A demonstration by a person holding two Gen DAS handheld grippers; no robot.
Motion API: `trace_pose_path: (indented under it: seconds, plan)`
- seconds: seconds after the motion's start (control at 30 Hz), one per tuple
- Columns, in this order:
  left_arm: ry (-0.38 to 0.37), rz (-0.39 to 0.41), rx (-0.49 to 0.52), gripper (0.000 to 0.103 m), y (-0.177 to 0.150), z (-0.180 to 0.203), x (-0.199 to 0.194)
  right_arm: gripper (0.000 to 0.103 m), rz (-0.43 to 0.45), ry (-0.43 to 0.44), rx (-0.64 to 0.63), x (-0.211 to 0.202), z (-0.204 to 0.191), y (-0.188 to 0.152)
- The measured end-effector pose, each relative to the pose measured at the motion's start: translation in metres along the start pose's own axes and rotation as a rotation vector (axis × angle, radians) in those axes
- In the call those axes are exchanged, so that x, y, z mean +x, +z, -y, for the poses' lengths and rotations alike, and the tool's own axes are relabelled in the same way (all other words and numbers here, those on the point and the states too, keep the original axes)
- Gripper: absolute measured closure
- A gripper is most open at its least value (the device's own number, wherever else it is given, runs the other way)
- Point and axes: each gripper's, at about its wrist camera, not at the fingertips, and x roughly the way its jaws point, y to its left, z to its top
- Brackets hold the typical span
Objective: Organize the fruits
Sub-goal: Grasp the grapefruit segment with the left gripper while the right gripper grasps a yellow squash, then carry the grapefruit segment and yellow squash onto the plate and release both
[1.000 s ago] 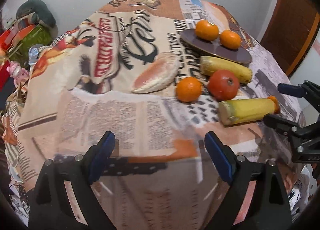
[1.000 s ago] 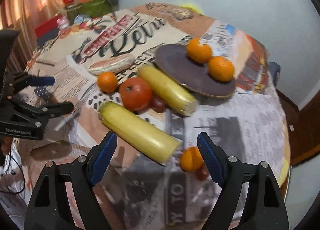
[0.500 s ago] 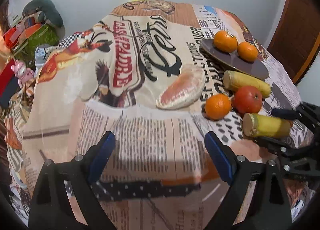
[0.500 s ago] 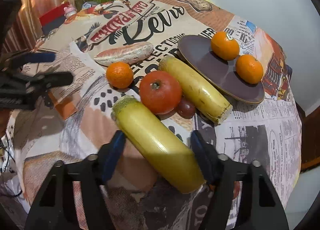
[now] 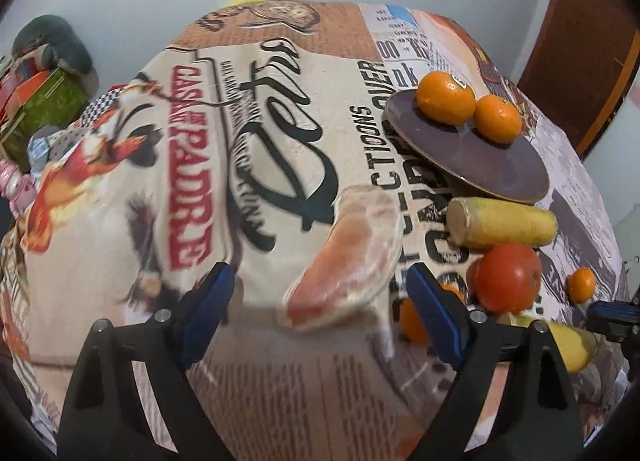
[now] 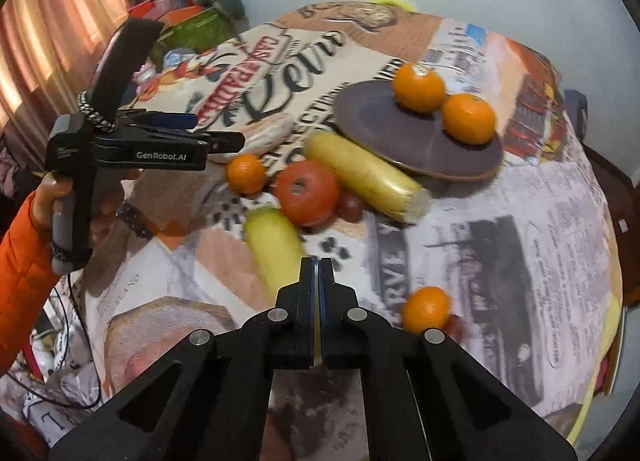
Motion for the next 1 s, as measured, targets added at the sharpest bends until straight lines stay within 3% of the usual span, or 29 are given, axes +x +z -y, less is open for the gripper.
trace_pose_path:
  seconds: [0.23,0.3,0.37,0.47,0.53,1.0]
  plan:
    - [-0.031,-0.045,0.012,0.028,0.012,0.008,0.03,0.099,-0.004,0.041,0.069,0.001,0.016,-0.008]
    - [-0.048,-0.046,0.006,0.041,0.015,0.008,0.032,0.096,0.0,0.048,0.07,0.002,0.016,-0.006]
    - [-0.062,-0.043,0.009,0.056,0.017,0.009,0.031,0.085,0.003,0.049,0.057,0.002,0.013,-0.004]
    - [-0.058,-0.044,0.018,0.057,0.015,0.009,0.027,0.066,0.018,0.054,0.037,0.0,0.008,-0.001]
    - [-0.045,-0.04,0.011,0.057,0.013,0.005,0.021,0.061,0.026,0.053,0.02,-0.001,0.004,0.001]
    - [-0.019,0.068,-0.036,0.058,-0.038,-0.024,-0.07,0.058,-0.106,0.016,-0.116,0.055,-0.027,0.015]
